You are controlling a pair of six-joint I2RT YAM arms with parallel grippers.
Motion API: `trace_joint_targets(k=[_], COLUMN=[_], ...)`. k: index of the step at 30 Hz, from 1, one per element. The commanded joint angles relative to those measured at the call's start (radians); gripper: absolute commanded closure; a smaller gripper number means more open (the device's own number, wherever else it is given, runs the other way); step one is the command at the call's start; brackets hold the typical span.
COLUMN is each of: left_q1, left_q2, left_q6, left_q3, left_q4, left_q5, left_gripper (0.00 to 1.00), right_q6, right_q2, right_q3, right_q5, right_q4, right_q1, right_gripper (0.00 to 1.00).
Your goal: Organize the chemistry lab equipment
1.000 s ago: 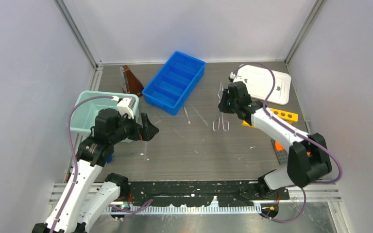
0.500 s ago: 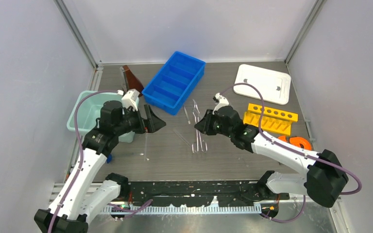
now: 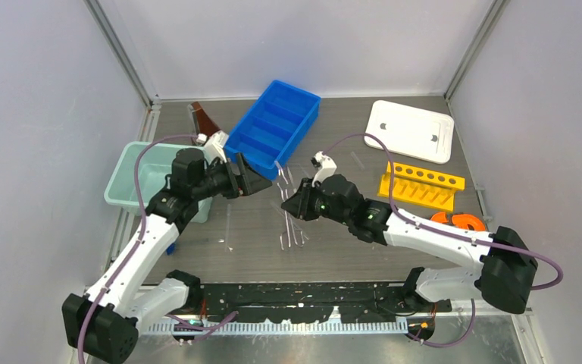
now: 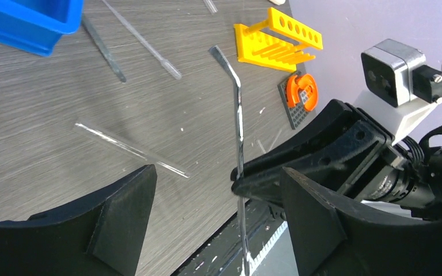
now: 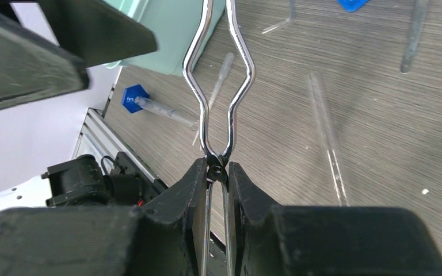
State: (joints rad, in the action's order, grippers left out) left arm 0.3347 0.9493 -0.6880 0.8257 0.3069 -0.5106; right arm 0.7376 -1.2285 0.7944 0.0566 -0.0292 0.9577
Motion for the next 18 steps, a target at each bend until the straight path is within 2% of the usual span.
trace_joint_targets(k=[1, 3, 6, 18], left_q1=[0.055, 0.085, 0.12, 0.145], left_q2=[0.04, 0.068, 0.107, 0.111], left_q6=[-0.039, -0.038, -0.033, -0.005], left_q3=[-0.005, -0.002, 0.004, -0.016], left_q4=[-0.147, -0.16, -0.18, -0.173], left_q5=[-0.007, 0.015, 0.025, 0.055], left_gripper=[0.21, 0.23, 0.32, 0.81], right_q6=[0.007, 0.002, -0.002, -0.007], right_q2=[-0.013, -0.021, -0.028, -0.052], right_q3=[0.087, 0.103, 0.117, 0.116], right_q5=[0.053, 0.064, 0.078, 0.114], right_q4=[-0.059, -0.051, -0.045, -0.051], right_q1=[0.035, 0.05, 0.072, 0.095], right_gripper=[0.94, 0.94, 0.94, 0.91])
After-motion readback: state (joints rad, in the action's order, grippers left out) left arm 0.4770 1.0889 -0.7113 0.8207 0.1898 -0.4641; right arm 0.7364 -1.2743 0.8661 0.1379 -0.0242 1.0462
